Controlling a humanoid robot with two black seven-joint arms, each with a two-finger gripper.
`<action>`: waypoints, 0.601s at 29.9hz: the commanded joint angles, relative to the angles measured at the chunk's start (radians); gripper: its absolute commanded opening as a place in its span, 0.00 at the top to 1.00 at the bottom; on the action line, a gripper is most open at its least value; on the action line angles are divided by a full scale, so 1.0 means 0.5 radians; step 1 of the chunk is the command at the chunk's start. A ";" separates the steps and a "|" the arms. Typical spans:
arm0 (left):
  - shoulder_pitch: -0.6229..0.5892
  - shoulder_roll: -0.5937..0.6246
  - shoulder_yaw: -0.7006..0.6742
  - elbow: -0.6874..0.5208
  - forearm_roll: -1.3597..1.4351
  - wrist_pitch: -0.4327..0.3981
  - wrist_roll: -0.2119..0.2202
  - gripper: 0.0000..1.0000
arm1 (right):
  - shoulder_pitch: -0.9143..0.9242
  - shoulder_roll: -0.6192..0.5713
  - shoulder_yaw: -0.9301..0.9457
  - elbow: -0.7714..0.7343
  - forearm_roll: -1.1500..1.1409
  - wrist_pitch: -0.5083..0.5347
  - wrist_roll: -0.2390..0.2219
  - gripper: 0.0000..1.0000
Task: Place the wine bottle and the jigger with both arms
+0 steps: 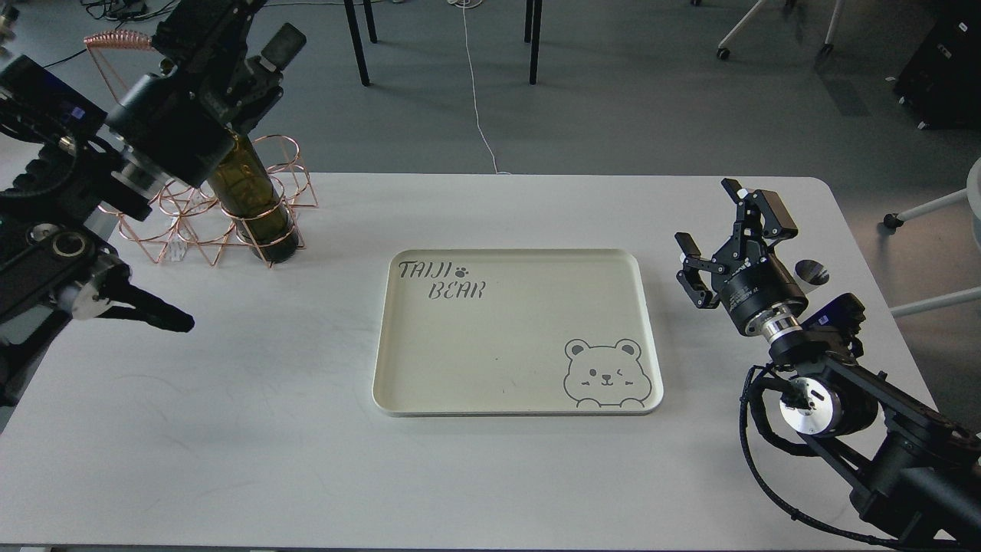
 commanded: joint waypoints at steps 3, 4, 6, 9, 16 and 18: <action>0.452 -0.549 -0.319 0.032 -0.006 -0.004 0.141 0.02 | 0.007 0.011 0.011 -0.052 -0.006 0.014 0.000 0.02; 0.504 -0.598 -0.340 0.053 -0.006 -0.004 0.206 0.02 | 0.004 0.011 0.008 -0.052 -0.006 0.014 0.000 0.02; 0.608 -0.690 -0.392 0.093 -0.003 -0.007 0.268 0.02 | 0.001 0.014 0.011 -0.052 -0.006 0.014 0.000 0.02; 0.756 -0.810 -0.515 0.158 -0.012 -0.022 0.290 0.02 | 0.004 0.014 0.008 -0.040 -0.006 0.014 0.000 0.02; 0.965 -0.967 -0.767 0.207 -0.177 -0.295 0.437 0.02 | -0.054 0.014 -0.014 0.039 -0.006 0.021 0.000 0.02; 0.983 -0.982 -0.770 0.207 -0.177 -0.304 0.437 0.02 | -0.075 0.014 -0.014 0.083 -0.009 0.027 0.000 0.02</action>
